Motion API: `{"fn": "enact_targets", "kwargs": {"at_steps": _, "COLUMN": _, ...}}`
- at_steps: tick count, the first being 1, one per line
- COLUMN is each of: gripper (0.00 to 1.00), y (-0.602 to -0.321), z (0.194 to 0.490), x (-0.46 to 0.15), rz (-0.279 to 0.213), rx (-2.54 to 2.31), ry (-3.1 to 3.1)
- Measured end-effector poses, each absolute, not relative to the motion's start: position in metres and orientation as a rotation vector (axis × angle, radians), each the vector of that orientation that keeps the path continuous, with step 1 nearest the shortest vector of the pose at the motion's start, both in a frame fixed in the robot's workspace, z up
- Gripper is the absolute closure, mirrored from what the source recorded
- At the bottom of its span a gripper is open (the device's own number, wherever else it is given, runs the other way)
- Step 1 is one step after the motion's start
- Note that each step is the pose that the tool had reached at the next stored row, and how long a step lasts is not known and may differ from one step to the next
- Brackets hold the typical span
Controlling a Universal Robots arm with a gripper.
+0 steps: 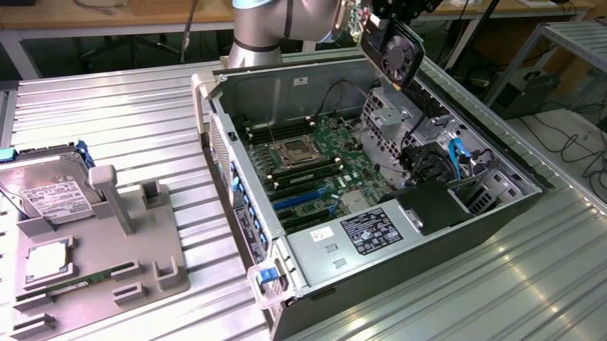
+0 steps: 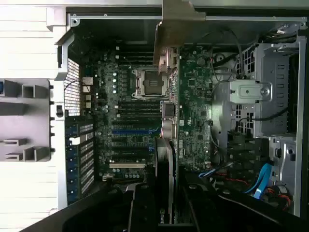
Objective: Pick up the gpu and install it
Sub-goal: 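Pick up the gpu and move the gpu toward the slot, then insert the gpu into the slot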
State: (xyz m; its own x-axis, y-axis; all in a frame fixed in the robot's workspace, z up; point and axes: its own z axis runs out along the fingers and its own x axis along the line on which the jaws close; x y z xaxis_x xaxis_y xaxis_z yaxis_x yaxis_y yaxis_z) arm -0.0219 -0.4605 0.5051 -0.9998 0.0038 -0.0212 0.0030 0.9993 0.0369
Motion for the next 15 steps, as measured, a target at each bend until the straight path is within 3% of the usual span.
{"fn": "enact_targets", "kwargs": {"at_steps": 15, "gripper": 0.73, "y": -0.4606, "z": 0.5051, "x": -0.0195, "rz": 0.061, "rx": -0.312, "ry": 3.108}}
